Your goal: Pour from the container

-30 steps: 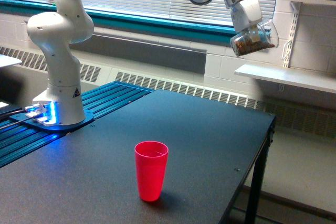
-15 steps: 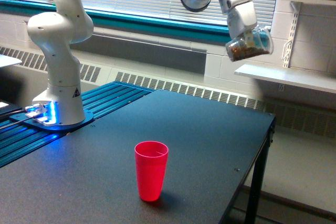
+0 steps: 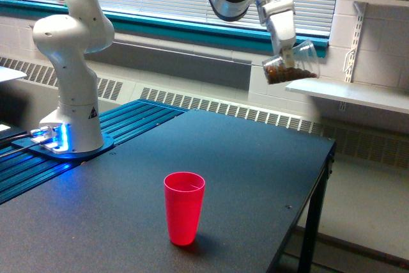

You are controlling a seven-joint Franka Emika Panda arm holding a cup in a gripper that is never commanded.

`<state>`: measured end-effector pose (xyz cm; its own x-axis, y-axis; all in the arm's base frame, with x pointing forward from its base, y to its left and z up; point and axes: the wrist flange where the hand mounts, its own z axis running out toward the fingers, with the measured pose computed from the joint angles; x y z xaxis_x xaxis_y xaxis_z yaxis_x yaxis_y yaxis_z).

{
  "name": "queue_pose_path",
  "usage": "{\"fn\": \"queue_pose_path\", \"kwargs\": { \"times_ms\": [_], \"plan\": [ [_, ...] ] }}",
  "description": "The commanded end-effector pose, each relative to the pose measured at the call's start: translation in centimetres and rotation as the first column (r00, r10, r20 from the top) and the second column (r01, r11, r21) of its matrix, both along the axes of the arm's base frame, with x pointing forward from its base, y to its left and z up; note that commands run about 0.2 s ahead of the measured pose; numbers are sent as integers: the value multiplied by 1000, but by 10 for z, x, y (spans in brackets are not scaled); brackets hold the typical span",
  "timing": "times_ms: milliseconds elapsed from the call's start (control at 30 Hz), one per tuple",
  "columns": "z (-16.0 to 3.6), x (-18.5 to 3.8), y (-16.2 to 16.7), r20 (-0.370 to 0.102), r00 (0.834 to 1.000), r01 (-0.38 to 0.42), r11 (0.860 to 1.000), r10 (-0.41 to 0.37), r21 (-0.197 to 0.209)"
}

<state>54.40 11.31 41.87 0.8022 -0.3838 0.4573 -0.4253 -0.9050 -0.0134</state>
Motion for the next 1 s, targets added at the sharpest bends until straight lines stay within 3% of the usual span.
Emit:
{"fn": "queue_pose_path", "kwargs": {
  "times_ms": [33,300,1000],
  "plan": [
    [2,-8,-16,14,993,113,993,-114,10],
    [-10,-24,-32,-8,981,194,981,-194,-5],
    [-30,-62,-83,-52,923,383,924,-382,-4]
  ]
}}
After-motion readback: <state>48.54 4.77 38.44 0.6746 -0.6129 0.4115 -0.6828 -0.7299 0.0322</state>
